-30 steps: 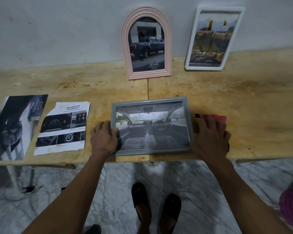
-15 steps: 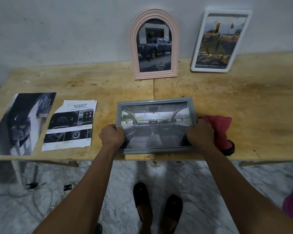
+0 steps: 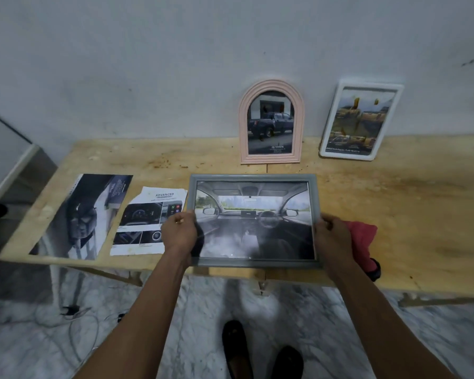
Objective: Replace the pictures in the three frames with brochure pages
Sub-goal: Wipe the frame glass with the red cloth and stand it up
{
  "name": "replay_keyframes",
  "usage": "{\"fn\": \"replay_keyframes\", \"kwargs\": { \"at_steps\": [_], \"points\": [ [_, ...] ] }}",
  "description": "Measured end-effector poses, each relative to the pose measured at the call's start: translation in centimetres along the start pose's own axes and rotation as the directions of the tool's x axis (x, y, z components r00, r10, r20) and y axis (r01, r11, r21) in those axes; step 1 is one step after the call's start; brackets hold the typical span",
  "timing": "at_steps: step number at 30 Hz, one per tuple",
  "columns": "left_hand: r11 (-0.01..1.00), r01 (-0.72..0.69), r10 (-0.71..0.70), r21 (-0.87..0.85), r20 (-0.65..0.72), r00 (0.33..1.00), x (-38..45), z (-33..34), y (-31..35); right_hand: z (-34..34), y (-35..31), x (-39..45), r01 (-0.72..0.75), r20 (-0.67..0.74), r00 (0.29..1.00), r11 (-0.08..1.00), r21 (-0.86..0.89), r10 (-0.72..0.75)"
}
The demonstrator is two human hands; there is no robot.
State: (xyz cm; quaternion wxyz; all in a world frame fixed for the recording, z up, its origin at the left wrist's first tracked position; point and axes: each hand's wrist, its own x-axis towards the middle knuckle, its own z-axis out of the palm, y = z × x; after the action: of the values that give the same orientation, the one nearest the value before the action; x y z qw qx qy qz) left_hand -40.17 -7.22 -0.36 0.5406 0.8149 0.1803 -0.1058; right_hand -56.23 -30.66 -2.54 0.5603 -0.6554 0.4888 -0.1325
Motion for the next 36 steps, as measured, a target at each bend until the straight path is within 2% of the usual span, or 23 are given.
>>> {"fn": "replay_keyframes", "kwargs": {
  "at_steps": [8, 15, 25, 28, 36],
  "points": [
    [0.989, -0.016, 0.017, -0.149, 0.006, 1.0, 0.8, -6.5, 5.6, 2.7, -8.2, -2.2, 0.093, 0.035, 0.995, 0.99, 0.107, -0.097],
    [0.986, -0.116, 0.12, -0.119, 0.03, 0.992, 8.2, -10.9, 9.0, 9.9, -14.0, -1.2, 0.142, 0.079, 0.985, 0.978, 0.149, -0.155],
    [0.941, -0.297, 0.284, 0.162, 0.102, 0.953, 23.4, -12.4, 14.0, 21.3, -19.2, 3.5, 0.172, -0.028, 0.984, 0.983, -0.067, -0.175],
    [0.936, -0.276, 0.255, 0.217, 0.12, 0.96, 26.9, -11.3, 15.0, 23.5, -20.3, 5.3, 0.152, -0.06, 0.985, 0.983, -0.105, -0.159],
    [0.945, -0.236, 0.205, 0.225, 0.153, 0.967, 33.5, -7.6, 15.1, 28.1, -20.9, 10.9, 0.096, -0.096, 0.989, 0.977, -0.192, -0.116]
  ]
}}
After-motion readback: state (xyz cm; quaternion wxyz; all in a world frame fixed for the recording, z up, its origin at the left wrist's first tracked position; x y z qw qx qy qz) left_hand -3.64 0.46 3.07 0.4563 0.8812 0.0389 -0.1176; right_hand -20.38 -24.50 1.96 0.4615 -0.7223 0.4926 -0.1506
